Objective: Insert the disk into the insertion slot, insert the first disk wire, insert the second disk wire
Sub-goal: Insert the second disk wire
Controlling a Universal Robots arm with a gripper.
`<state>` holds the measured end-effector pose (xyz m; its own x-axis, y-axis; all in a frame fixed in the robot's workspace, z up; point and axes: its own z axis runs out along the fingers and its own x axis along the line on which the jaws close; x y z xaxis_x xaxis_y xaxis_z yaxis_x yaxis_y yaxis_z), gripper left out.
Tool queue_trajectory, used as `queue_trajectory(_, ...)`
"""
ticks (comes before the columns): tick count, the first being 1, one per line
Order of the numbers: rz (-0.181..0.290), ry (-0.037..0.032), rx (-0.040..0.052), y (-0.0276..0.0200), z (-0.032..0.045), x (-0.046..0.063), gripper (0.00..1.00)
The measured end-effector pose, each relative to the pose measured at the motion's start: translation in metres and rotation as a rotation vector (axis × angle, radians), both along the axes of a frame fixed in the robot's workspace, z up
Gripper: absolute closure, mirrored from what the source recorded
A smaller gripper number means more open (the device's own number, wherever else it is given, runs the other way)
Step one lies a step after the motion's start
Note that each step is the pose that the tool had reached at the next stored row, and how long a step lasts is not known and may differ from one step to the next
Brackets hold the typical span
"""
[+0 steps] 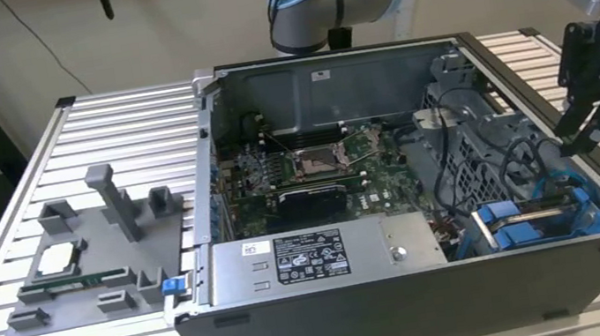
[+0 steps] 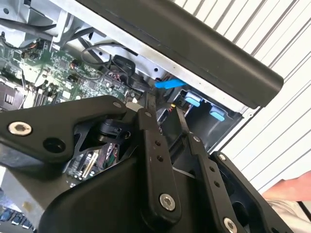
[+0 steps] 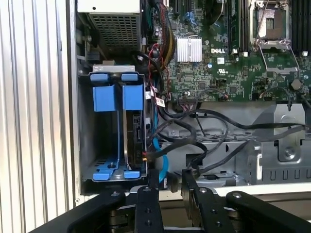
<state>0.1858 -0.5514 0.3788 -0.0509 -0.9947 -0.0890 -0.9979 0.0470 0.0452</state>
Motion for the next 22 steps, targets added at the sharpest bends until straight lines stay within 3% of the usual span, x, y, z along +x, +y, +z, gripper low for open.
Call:
queue_trajectory(3, 0.003, 0.0058, -0.0001, 0.0005, -0.0017, 0.0031, 0.0)
queue_trajectory(10, 0.007, 0.0325, -0.0002, 0.001, -0.0068, 0.0066, 0.0)
queue_trajectory(13, 0.007, 0.0394, -0.0002, 0.001, -0.0096, 0.0067, 0.0)
queue_trajectory(14, 0.008, 0.04, -0.0004, 0.001, -0.0099, 0.0067, 1.0)
queue_trajectory(22, 0.009, 0.0401, -0.0003, 0.001, -0.0103, 0.0068, 1.0)
